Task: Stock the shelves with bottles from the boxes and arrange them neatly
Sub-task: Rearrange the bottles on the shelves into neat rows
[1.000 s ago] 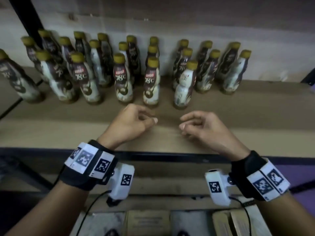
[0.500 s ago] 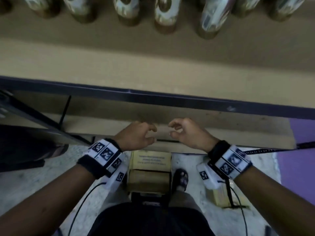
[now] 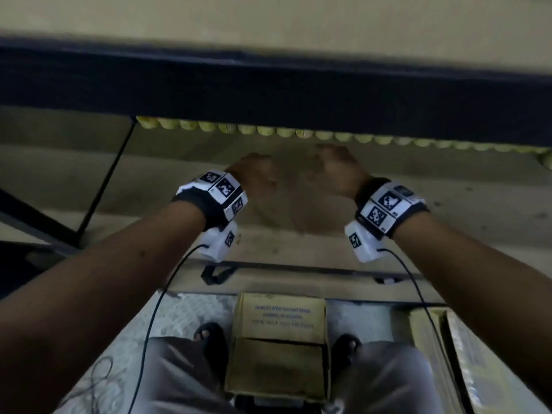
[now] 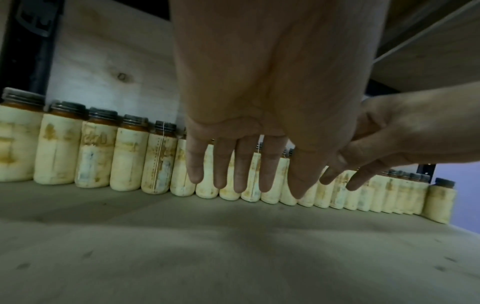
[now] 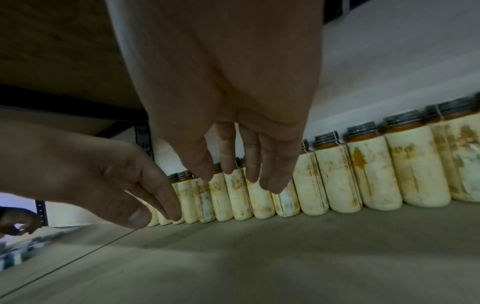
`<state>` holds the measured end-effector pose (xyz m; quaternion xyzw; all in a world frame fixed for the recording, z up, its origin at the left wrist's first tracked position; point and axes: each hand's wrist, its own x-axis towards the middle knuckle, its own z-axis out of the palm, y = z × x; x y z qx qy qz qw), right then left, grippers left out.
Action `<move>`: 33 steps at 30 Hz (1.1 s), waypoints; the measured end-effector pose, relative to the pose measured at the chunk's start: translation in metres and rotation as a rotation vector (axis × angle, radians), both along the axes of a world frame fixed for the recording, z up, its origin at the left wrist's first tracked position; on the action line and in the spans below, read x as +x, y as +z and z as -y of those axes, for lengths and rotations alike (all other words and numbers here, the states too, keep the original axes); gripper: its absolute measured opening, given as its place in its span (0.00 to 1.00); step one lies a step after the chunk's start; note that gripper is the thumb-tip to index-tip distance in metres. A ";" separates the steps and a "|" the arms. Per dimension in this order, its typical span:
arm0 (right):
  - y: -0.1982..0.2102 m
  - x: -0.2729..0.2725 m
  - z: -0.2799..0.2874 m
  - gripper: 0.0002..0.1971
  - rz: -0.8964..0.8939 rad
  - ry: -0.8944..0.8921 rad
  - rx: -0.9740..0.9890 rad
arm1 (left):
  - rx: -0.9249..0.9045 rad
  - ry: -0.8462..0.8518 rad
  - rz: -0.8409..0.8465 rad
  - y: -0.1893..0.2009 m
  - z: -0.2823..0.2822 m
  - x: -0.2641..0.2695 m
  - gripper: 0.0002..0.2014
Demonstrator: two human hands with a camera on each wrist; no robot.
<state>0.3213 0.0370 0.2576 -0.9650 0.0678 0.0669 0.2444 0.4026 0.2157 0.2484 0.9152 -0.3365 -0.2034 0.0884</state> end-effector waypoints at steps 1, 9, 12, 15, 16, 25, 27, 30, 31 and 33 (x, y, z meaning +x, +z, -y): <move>-0.003 0.010 0.002 0.17 0.000 -0.009 -0.039 | 0.007 -0.005 0.043 -0.006 0.003 0.009 0.21; -0.033 0.072 -0.011 0.21 -0.005 0.066 -0.289 | 0.156 -0.035 0.264 -0.051 0.000 0.050 0.07; -0.041 0.076 -0.027 0.22 0.006 0.138 -0.396 | 0.119 -0.036 0.422 -0.052 -0.018 0.052 0.04; -0.046 0.062 -0.047 0.22 0.064 0.179 -0.457 | 0.079 0.039 0.473 -0.045 -0.039 0.040 0.12; -0.048 0.053 -0.053 0.21 0.076 0.182 -0.457 | 0.071 0.064 0.477 -0.043 -0.047 0.032 0.16; -0.053 -0.047 -0.113 0.20 0.168 0.183 -0.391 | -0.011 0.196 0.512 -0.041 -0.123 -0.071 0.21; -0.054 -0.067 -0.126 0.20 0.182 0.193 -0.405 | -0.026 0.213 0.510 -0.043 -0.141 -0.090 0.21; -0.056 -0.085 -0.141 0.20 0.195 0.205 -0.433 | -0.014 0.243 0.501 -0.045 -0.167 -0.109 0.21; -0.056 -0.088 -0.145 0.20 0.200 0.207 -0.434 | -0.005 0.252 0.498 -0.046 -0.176 -0.113 0.20; -0.057 -0.090 -0.150 0.20 0.222 0.206 -0.427 | 0.011 0.262 0.505 -0.047 -0.189 -0.116 0.20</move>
